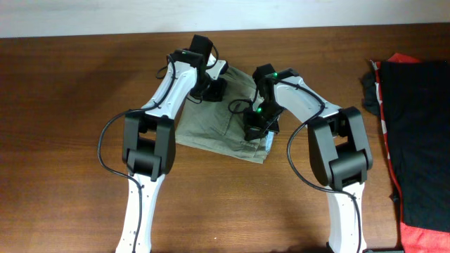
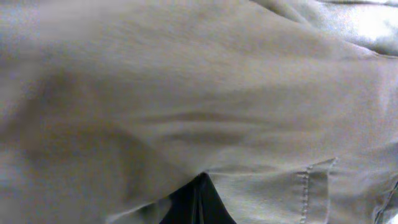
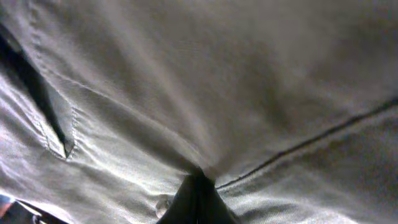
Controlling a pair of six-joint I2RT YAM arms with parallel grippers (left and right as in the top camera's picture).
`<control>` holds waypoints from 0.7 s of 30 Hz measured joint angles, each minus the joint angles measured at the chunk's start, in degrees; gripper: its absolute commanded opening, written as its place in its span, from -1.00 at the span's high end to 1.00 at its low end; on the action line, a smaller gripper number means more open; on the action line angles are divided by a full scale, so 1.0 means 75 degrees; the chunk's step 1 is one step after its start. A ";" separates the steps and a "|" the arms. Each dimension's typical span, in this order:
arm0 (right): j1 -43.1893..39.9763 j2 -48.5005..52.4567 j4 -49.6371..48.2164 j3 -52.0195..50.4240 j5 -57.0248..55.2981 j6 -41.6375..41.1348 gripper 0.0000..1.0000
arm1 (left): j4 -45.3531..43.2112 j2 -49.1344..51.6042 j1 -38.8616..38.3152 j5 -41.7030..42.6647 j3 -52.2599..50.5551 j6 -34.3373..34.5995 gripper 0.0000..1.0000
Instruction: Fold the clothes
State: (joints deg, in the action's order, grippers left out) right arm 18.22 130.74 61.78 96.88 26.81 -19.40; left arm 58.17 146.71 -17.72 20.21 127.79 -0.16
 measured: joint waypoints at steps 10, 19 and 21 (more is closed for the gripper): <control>0.0055 -0.0219 0.0303 0.0012 -0.0930 -0.0504 0.92 | 0.1017 -0.0035 0.0717 -0.0210 0.0813 0.0026 0.97; -0.0041 -0.1507 0.0128 0.0845 -0.1664 -0.0006 0.64 | 0.3314 -0.0976 0.0769 -0.0294 0.1507 -0.0044 0.93; -0.0256 -0.1775 -0.0189 0.1221 -0.1661 0.0023 0.74 | 0.3614 -0.1049 0.0761 -0.0294 0.1510 -0.0093 0.93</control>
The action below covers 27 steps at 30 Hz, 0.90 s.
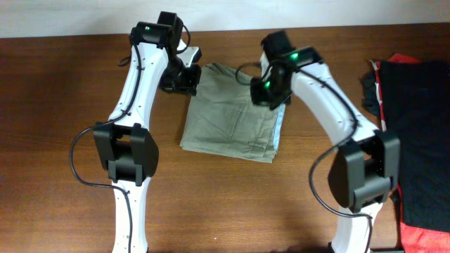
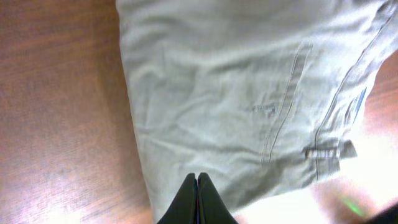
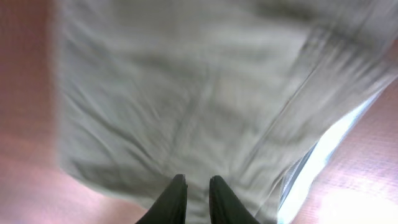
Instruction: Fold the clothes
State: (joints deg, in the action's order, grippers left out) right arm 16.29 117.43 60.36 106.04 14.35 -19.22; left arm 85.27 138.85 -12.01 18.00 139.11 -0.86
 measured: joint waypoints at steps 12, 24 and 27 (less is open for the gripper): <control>-0.1311 0.0723 -0.0653 0.0213 0.0752 -0.0181 0.92 | 0.0283 -0.0015 -0.0536 -0.0026 -0.1172 -0.0347 0.99; -0.1145 0.2084 -0.0877 0.0210 0.0956 -0.0172 0.92 | -0.1008 -0.0044 -0.0796 0.0090 -0.3611 -0.0344 0.93; -0.1145 0.2328 -0.0938 0.0210 0.0787 -0.0201 0.92 | -0.1102 -0.0117 -0.0772 0.0108 -0.3756 -0.0341 0.91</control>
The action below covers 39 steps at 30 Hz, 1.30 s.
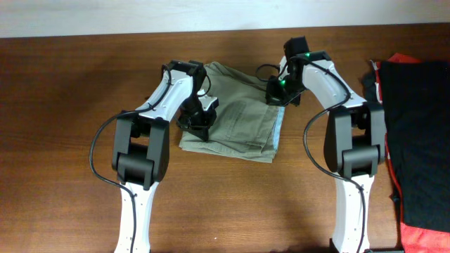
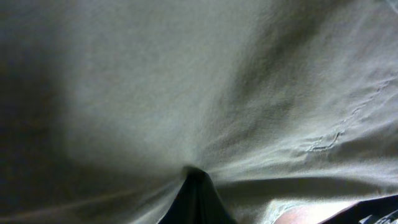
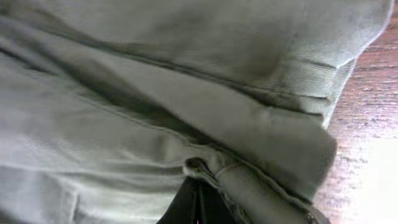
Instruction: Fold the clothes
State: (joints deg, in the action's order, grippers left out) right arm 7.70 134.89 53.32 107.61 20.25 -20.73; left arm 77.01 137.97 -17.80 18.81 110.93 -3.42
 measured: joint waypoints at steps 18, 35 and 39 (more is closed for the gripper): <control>0.0017 -0.0172 0.3016 0.3622 -0.1746 0.0041 -0.97 | 0.0396 -0.0099 0.0000 -0.0318 0.1501 -0.0035 -0.36; -0.1180 -0.0463 0.3290 0.4095 -0.2212 0.0836 -0.97 | -0.0291 -0.0417 0.1545 -0.0055 0.2186 -0.0469 -0.98; -0.1950 -0.0463 0.3290 0.4095 -0.2296 0.0851 -0.97 | -0.0606 -0.0417 0.1609 0.0481 0.1460 -0.0691 -0.98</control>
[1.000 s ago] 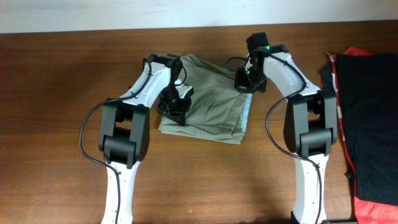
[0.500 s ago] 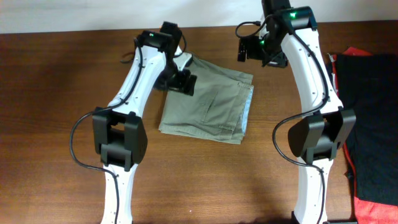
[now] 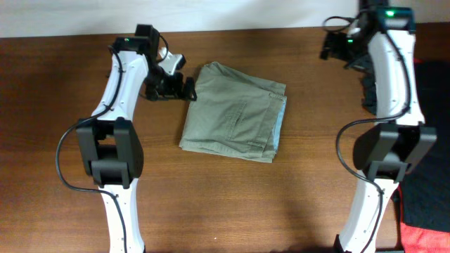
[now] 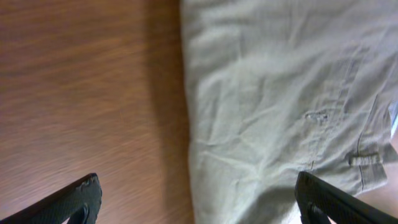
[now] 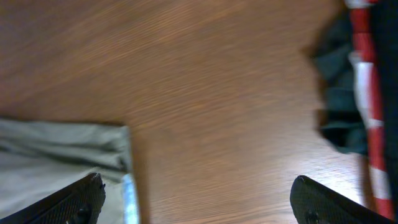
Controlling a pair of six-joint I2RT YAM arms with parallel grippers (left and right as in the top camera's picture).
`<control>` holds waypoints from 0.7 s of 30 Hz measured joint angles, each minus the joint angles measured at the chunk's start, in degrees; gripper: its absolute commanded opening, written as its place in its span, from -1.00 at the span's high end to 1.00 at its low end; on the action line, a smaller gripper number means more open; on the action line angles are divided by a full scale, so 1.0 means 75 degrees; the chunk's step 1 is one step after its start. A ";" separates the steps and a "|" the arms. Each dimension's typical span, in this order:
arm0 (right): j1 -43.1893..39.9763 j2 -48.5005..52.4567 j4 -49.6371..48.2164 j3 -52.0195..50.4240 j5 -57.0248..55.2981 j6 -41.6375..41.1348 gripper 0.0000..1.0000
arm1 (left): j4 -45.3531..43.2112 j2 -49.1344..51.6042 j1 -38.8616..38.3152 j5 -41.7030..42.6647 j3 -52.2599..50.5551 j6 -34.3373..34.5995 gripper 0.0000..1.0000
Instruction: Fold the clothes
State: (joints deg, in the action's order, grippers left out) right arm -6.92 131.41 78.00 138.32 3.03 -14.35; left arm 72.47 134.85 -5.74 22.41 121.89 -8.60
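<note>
A folded olive-green garment (image 3: 235, 112) lies flat in the middle of the wooden table (image 3: 63, 105), a seam and belt loop showing in the left wrist view (image 4: 280, 93). My left gripper (image 3: 183, 87) hovers just off the garment's upper left edge, open wide and holding nothing (image 4: 199, 205). My right gripper (image 3: 336, 46) is raised at the far back right over bare wood, also open and empty (image 5: 199, 205). Only the garment's right corner (image 5: 62, 155) shows in the right wrist view.
A pile of black and red clothes (image 3: 422, 133) lies at the table's right edge, its dark edge also in the right wrist view (image 5: 348, 87). The pale wall runs along the table's back.
Both grippers were shut and pressed on the garment, left at its left edge, right at its upper right corner. Now both are open and off it; the right one is far back right.
First both grippers pressed shut on the garment, left near its top, right at its lower right. Then they were above its top edge. Then they were down again on the left edge and upper right corner. Now both are open and clear of the flat folded garment.
</note>
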 measured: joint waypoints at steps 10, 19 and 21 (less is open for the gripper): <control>-0.0670 0.0000 0.0000 0.0000 -0.0032 0.0003 -0.97 | -0.0871 0.0000 -0.0216 0.0335 -0.1177 -0.0262 -0.98; -0.0679 0.0000 0.0000 0.0000 -0.0032 0.0006 -0.97 | -0.1708 -0.0038 -0.0189 0.0694 -0.1824 -0.0283 -0.78; -0.0679 0.0000 -0.0003 0.0000 -0.0032 0.0003 -0.97 | -0.1731 -0.0038 -0.0189 0.0761 -0.1859 -0.0274 -0.78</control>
State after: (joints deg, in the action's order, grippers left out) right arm -12.01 131.41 77.97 138.32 2.79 -14.33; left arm 59.48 134.56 -7.16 28.12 107.94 -10.66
